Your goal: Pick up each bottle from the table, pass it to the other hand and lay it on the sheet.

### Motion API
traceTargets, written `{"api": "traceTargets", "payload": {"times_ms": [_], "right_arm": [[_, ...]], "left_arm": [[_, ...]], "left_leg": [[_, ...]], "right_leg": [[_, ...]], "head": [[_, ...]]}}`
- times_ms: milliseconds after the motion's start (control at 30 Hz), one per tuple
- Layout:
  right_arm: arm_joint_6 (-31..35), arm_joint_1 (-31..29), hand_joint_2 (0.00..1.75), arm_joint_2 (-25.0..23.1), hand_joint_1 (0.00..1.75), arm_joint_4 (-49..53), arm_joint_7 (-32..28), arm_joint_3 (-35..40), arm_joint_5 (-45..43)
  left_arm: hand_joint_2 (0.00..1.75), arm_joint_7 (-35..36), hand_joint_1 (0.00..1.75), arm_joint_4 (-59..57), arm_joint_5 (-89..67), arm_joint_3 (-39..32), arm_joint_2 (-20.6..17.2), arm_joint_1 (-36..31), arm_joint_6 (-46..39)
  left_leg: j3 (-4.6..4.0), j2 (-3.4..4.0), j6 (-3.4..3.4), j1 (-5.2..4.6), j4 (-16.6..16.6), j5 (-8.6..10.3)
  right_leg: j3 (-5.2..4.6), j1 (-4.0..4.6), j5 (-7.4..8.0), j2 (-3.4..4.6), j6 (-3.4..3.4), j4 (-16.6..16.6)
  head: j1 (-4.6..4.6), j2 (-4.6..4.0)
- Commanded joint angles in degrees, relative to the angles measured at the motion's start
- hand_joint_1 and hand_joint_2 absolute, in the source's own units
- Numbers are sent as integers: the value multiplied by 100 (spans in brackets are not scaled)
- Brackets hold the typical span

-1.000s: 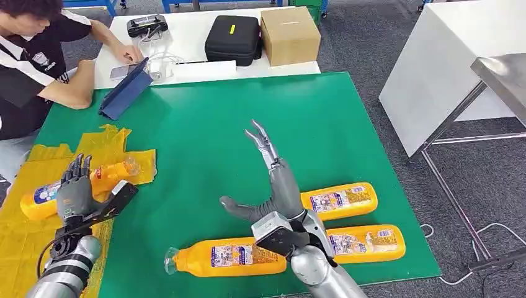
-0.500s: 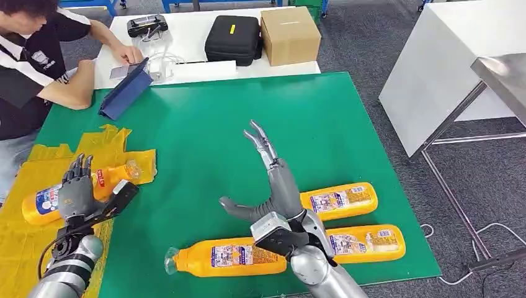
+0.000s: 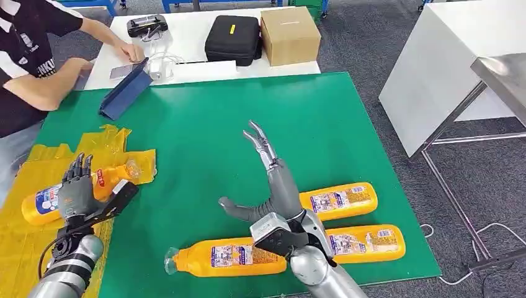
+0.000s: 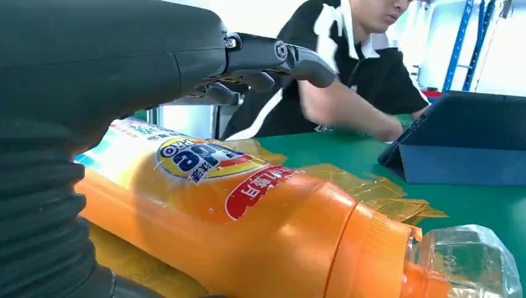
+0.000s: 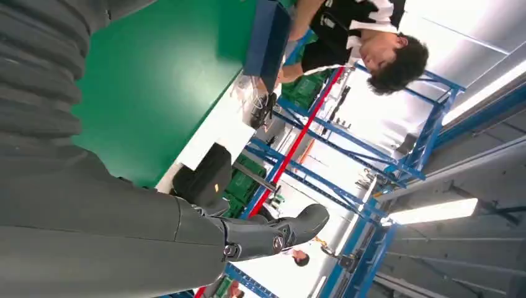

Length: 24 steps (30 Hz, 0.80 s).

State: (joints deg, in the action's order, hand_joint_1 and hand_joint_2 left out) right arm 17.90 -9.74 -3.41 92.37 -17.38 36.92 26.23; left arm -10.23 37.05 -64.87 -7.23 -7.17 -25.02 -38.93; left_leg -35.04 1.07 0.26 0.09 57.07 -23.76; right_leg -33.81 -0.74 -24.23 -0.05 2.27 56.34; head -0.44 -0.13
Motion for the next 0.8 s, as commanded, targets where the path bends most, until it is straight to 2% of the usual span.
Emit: {"api": "traceTargets", "payload": {"times_ms": [33,533,800], "right_arm": [[-19,-202,175,139,0,-252,8,89,-14],[-19,-202,175,139,0,-252,8,89,-14],[-19,-202,175,139,0,-252,8,89,-14]], "left_arm": [[175,-2,0,-99,14,-128,96,-118,58],[175,-2,0,-99,14,-128,96,-118,58],[175,-2,0,-99,14,-128,96,-118,58]], "left_leg": [[31,-15,-3,11,5,-14],[11,-8,-1,4,-1,-4],[31,-14,-2,11,6,-16]], "right_leg": [[37,10,-11,-5,-10,-4],[14,3,-3,-3,-4,-4],[37,11,-12,-4,-10,-4]], "head": [[0,0],[0,0],[0,0]]}}
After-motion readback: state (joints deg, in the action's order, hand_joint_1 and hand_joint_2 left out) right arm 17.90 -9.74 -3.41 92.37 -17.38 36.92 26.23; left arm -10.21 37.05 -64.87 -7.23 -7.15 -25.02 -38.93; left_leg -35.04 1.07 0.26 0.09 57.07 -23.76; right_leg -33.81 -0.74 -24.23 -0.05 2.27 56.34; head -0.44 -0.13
